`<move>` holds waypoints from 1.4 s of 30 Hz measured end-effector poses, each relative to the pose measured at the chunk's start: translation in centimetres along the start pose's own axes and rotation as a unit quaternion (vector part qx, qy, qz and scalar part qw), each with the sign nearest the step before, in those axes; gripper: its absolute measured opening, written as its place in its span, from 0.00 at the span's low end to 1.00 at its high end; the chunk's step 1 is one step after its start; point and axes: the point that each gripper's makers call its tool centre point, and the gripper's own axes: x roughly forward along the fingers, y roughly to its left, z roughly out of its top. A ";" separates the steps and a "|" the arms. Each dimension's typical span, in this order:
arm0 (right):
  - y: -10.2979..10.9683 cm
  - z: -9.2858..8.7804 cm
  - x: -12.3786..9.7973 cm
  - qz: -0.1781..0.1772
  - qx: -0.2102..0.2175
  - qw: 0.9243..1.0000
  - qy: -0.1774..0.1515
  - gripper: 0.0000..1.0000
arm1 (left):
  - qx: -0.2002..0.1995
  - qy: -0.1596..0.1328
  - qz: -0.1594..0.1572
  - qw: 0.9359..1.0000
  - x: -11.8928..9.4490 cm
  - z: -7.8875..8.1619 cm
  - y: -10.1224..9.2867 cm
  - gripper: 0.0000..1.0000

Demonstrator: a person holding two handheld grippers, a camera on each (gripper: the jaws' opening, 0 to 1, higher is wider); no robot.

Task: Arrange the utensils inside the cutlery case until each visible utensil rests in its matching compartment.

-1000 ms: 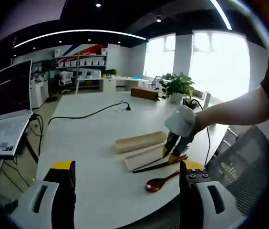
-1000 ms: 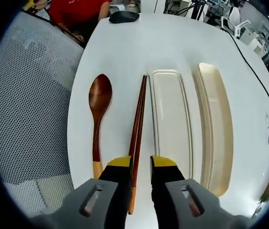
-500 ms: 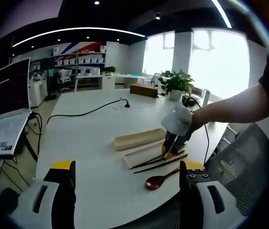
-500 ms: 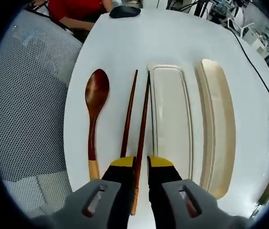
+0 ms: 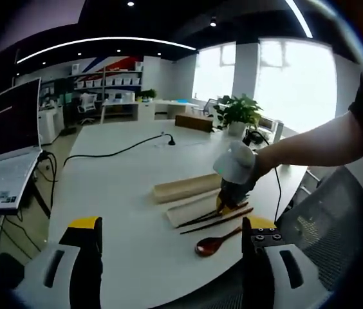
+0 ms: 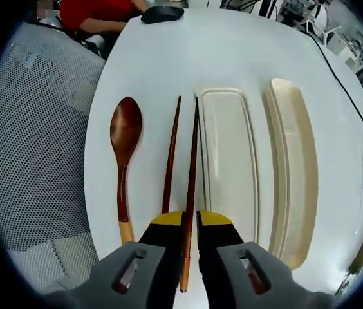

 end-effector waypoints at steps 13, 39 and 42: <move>-0.1 0.7 0.1 0.004 0.003 1.000 -0.014 0.04 | 0.003 0.004 -0.005 1.000 0.1 -0.1 -0.2 0.92; 0.3 0.8 -0.2 0.017 0.036 0.999 -0.014 0.00 | 0.004 0.000 -0.002 1.000 -0.1 0.0 -0.1 0.92; 0.3 0.6 -0.6 0.019 0.037 0.999 -0.007 0.00 | 0.004 0.000 -0.002 1.000 0.0 0.1 -0.2 0.92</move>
